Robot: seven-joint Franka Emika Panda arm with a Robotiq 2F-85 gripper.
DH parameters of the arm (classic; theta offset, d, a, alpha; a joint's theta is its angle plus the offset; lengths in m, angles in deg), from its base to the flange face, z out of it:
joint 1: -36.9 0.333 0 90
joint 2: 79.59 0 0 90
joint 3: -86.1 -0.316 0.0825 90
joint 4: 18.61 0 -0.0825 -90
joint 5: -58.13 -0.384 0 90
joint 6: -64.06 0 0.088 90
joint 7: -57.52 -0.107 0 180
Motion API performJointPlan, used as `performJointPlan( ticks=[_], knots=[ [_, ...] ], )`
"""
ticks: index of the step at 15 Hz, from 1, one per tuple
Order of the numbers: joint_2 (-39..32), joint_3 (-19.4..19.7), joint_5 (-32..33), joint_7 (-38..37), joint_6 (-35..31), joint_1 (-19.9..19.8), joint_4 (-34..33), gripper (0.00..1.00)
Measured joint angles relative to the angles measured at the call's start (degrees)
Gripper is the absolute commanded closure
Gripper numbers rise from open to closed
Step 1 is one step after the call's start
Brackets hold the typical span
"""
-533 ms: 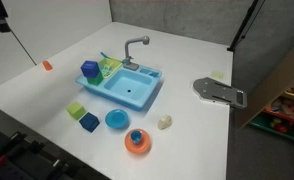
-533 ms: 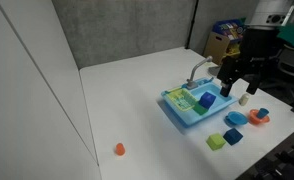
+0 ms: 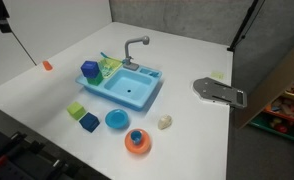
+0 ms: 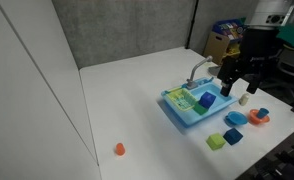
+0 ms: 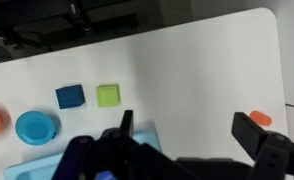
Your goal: Remove the blue plate from the orange plate and put it in the dishes drying rack
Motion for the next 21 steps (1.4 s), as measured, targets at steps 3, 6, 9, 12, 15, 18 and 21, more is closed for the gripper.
performJointPlan(
  ticks=[3, 6, 9, 12, 15, 18, 21],
  knots=[
    [-0.22, 0.4, 2.52, -0.18, 0.0, -0.38, -0.31, 0.0],
    [-0.53, 0.94, 6.39, -1.11, -0.29, -1.06, -0.68, 0.0],
    [-0.98, 1.47, 10.07, -2.44, -1.57, -2.03, -1.05, 0.0],
    [-1.53, 2.34, 12.77, -3.26, -3.62, -2.93, -1.54, 0.0],
    [-2.0, 3.27, 15.71, -4.43, -6.56, -4.11, -1.73, 0.0],
    [-2.66, 4.28, 18.87, -6.22, -9.04, -5.41, -1.74, 0.0],
    [-3.67, 5.45, 22.13, -8.56, -10.8, -6.75, -1.74, 0.0]
  ],
)
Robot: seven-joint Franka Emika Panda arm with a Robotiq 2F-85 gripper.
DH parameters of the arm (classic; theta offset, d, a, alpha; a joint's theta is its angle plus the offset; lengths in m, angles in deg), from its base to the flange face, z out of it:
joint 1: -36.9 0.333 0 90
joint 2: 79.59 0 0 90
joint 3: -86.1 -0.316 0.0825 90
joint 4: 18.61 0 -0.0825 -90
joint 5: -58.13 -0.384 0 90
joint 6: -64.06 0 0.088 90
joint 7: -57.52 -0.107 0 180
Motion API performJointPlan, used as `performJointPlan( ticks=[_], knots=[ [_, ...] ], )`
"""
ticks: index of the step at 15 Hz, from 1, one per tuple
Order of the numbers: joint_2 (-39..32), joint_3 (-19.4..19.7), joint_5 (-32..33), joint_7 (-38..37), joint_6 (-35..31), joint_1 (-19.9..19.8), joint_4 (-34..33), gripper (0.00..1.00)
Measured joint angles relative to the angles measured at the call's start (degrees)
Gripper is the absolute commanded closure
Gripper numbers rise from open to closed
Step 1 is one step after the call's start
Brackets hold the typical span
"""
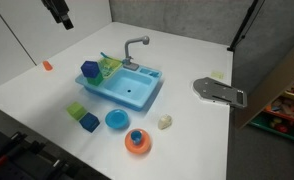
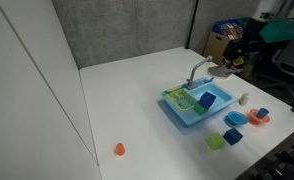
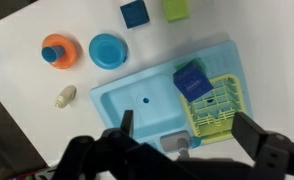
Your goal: Remove the blue plate from the orange plate and put it in the dishes drying rack
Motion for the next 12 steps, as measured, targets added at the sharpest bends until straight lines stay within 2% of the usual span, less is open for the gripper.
performJointPlan(
  ticks=[4, 12],
  knots=[
    [-1.6, 2.21, 2.62, -1.64, -1.12, -1.46, 0.0, 0.0],
    [-6.61, 7.97, 3.46, -1.68, -4.37, -4.18, -0.01, 0.0]
  ],
)
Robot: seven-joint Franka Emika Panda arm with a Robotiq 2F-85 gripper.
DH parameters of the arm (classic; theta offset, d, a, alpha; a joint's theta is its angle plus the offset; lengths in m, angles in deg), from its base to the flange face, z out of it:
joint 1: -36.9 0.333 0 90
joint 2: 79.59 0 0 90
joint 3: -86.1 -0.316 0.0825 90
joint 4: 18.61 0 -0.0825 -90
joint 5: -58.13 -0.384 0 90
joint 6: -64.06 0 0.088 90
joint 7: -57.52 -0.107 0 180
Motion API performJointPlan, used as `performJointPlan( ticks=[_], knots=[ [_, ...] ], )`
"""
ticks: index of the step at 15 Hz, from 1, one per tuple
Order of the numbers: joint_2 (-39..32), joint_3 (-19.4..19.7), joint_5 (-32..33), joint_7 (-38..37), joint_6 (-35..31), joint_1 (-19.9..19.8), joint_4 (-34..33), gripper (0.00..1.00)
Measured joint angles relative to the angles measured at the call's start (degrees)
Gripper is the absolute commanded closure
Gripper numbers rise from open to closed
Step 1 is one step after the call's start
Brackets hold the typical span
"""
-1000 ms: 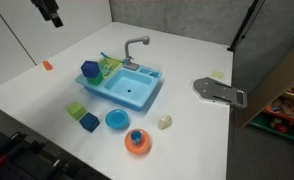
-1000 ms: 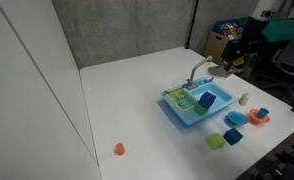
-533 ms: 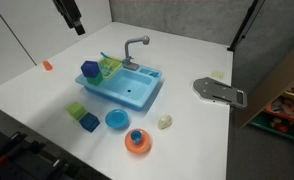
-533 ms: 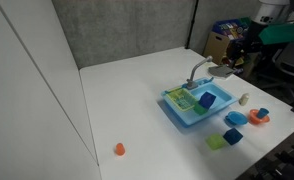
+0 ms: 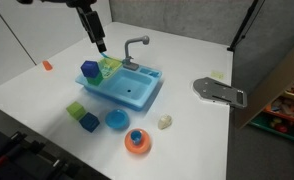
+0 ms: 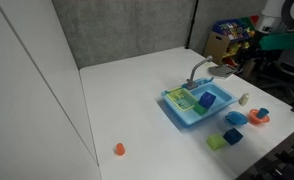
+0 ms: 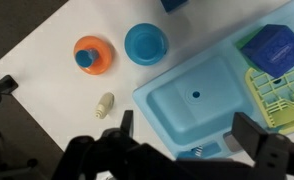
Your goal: Remove the blue plate from the orange plate and put it in the dishes drying rack
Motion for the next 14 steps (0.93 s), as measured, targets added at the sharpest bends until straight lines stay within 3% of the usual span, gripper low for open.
performJointPlan(
  ticks=[14],
  knots=[
    [-12.16, 9.82, 3.4, -0.02, -7.75, -1.82, 2.84, 0.0]
  ],
)
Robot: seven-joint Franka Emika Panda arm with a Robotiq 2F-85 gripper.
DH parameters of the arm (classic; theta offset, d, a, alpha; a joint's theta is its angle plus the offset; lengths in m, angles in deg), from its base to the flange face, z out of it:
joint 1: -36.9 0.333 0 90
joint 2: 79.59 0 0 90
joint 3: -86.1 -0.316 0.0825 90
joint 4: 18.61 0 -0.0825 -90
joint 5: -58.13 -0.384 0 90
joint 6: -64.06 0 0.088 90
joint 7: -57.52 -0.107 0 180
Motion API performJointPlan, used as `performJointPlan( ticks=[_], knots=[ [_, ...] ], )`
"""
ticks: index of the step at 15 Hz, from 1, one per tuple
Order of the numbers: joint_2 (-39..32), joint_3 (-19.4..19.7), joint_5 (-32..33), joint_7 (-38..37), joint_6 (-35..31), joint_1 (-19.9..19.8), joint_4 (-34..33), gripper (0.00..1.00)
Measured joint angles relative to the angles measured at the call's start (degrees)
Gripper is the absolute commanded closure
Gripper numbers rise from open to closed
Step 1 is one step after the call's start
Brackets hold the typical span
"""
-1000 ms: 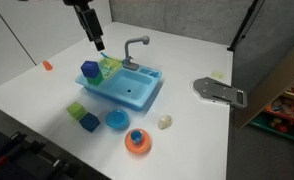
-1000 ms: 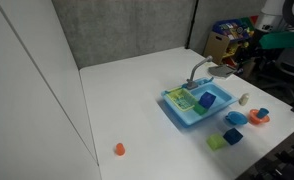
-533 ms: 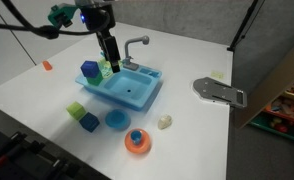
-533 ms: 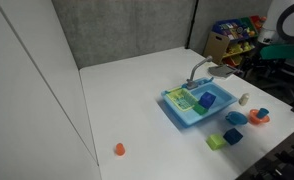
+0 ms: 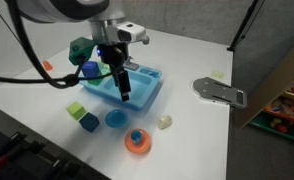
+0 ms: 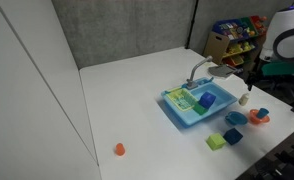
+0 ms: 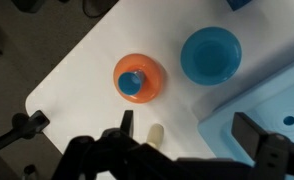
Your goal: Remove the blue plate from the orange plate and put it in the dishes drying rack
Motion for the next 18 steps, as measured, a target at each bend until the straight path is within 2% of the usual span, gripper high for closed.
performJointPlan(
  ticks=[5, 13, 18],
  knots=[
    [-4.36, 1.87, -0.09, -0.02, -1.24, 0.02, 0.28, 0.0],
    [-4.59, 2.05, -0.05, -0.03, -1.24, 0.47, 0.18, 0.0],
    [-8.63, 4.55, -0.05, -0.03, -1.37, 0.39, -0.87, 0.0]
  ],
)
